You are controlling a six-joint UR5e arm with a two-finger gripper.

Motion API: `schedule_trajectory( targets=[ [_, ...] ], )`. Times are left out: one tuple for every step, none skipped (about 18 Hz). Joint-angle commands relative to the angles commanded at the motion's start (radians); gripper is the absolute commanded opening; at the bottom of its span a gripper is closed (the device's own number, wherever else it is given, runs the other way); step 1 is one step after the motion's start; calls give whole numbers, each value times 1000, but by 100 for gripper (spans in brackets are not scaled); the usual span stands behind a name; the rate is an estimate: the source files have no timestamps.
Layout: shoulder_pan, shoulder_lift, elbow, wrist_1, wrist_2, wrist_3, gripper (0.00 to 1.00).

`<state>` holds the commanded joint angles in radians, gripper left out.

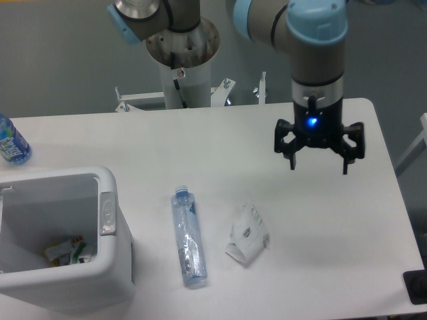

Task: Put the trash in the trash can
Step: 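Move the open gripper down toward the crumpled white tissue, then lower the gripper around the tissue and close on it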

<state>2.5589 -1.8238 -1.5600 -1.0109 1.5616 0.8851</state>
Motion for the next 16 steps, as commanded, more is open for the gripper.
schedule_trajectory(
  targets=[
    [-8, -3, -14, 3, -2, 2, 100],
    [-14, -11, -34, 9, -2, 3, 100],
    [-17, -20, -54, 17, -2, 6, 100],
    [-26, -32, -64, 28, -2, 8, 100],
    [-37, -46, -69, 35, -2, 9, 100],
    [-49, -63, -71, 37, -2, 14, 100],
    [-60, -87, -71, 44, 0, 21, 100],
    [-66, -107, -68, 52, 6, 40, 100],
    [-74, -124, -69, 63, 11, 54, 100],
    [-87, -140, -71, 75, 11, 58, 100],
    [-92, -150, -74, 86, 8, 57, 100],
    [-95, -161, -78, 89, 8, 55, 100],
    [-97, -172, -84, 91, 6, 51, 100],
    [-104, -183, -89, 91, 5, 49, 100],
    [-106, -189, -92, 91, 5, 49, 100],
    [-108, -196, -92, 97, 3, 48, 100]
  ],
)
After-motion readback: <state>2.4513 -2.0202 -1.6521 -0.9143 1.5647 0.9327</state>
